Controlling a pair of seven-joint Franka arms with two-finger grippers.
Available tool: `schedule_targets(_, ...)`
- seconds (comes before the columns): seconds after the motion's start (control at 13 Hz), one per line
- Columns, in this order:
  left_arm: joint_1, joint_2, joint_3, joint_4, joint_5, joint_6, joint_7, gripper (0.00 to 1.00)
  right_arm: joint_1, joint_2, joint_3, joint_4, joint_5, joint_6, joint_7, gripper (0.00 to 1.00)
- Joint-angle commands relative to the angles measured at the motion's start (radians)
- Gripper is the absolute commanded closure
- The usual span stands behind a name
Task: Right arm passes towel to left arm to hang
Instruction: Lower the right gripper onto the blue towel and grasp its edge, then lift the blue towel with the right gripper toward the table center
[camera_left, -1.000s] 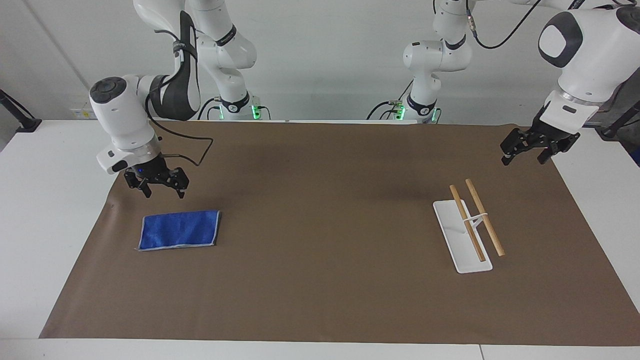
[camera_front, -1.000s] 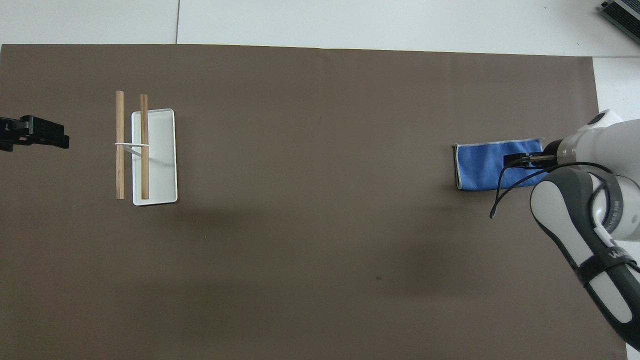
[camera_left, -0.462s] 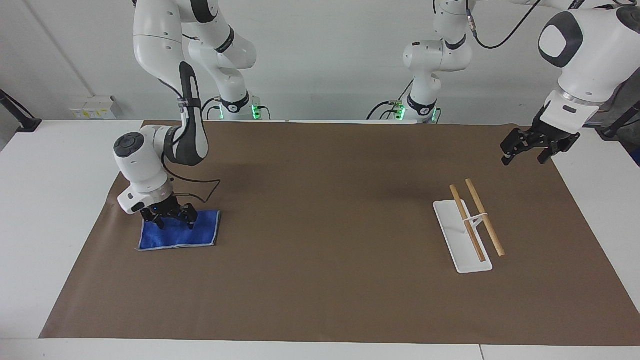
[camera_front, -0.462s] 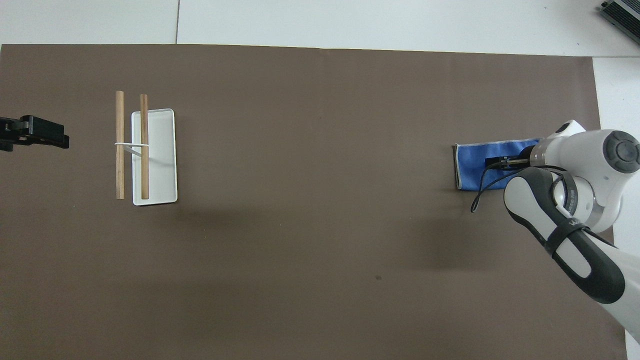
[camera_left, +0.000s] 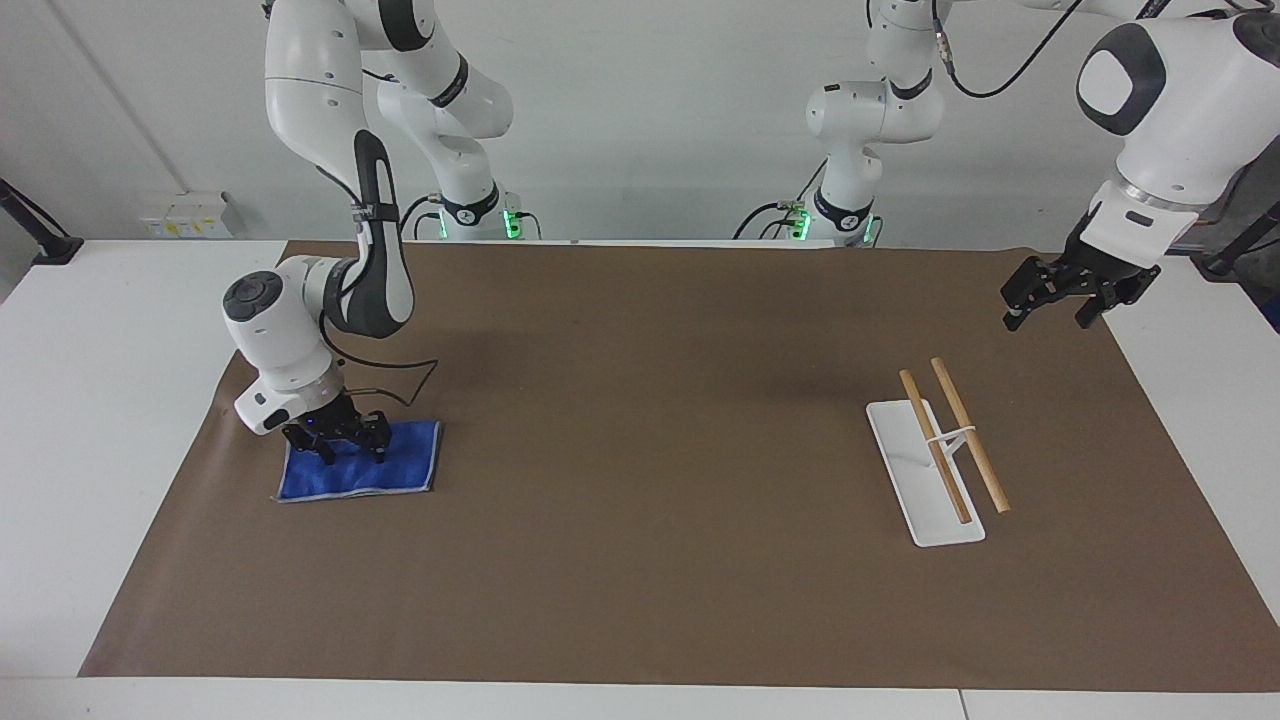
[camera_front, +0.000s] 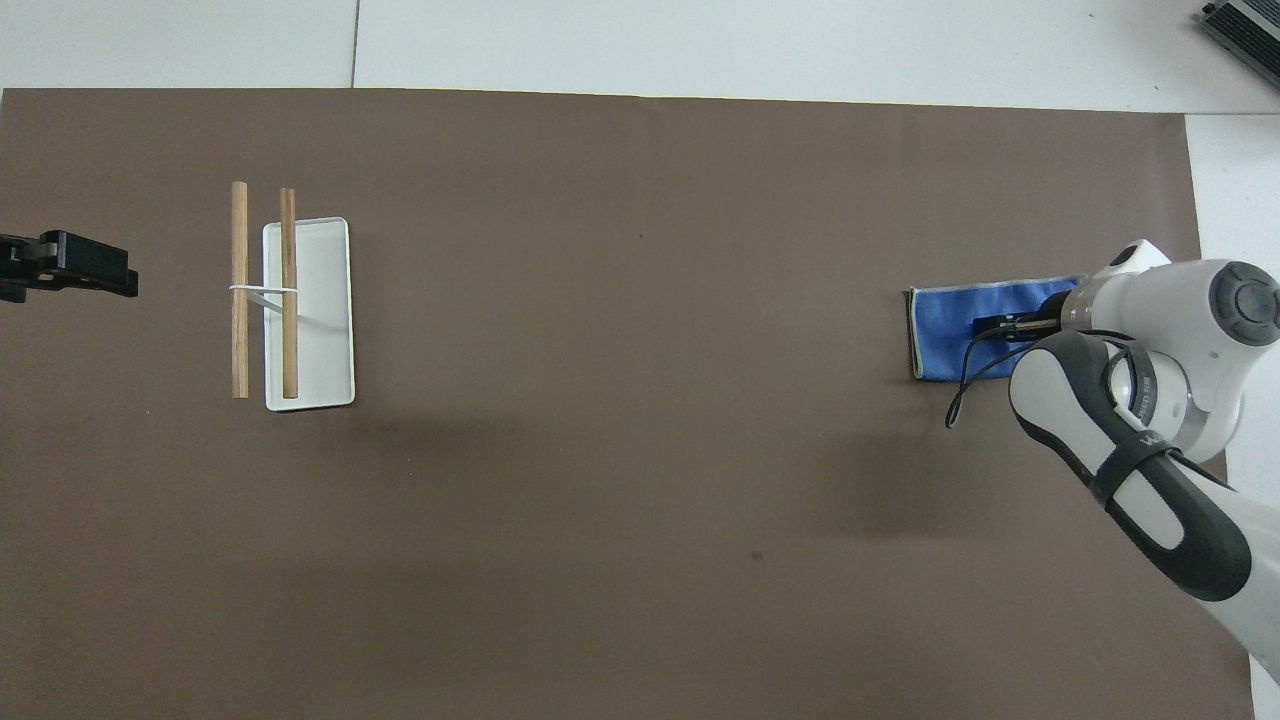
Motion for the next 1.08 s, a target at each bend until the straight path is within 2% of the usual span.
schedule_targets(0.0,-0.003,-0.019,0.007,-0.015,-0.009,-0.004,0.012,0.0,-0.005,0.003,0.006,0.002,0.023,-0.008,-0.029,1.0)
schedule_targets(0.38,-0.003,-0.019,0.007,-0.015,-0.011,-0.004,0.012,0.0,0.009,-0.047,0.007,0.004,0.023,-0.033,0.002,1.0)
schedule_targets(0.69,-0.003,-0.019,0.007,-0.015,-0.009,-0.004,0.012,0.0,0.012,-0.188,0.04,0.008,0.023,-0.141,0.059,1.0)
schedule_targets(1.0,-0.003,-0.019,0.007,-0.015,-0.009,-0.004,0.012,0.0,0.013,-0.351,0.06,0.008,0.143,-0.296,0.051,1.0)
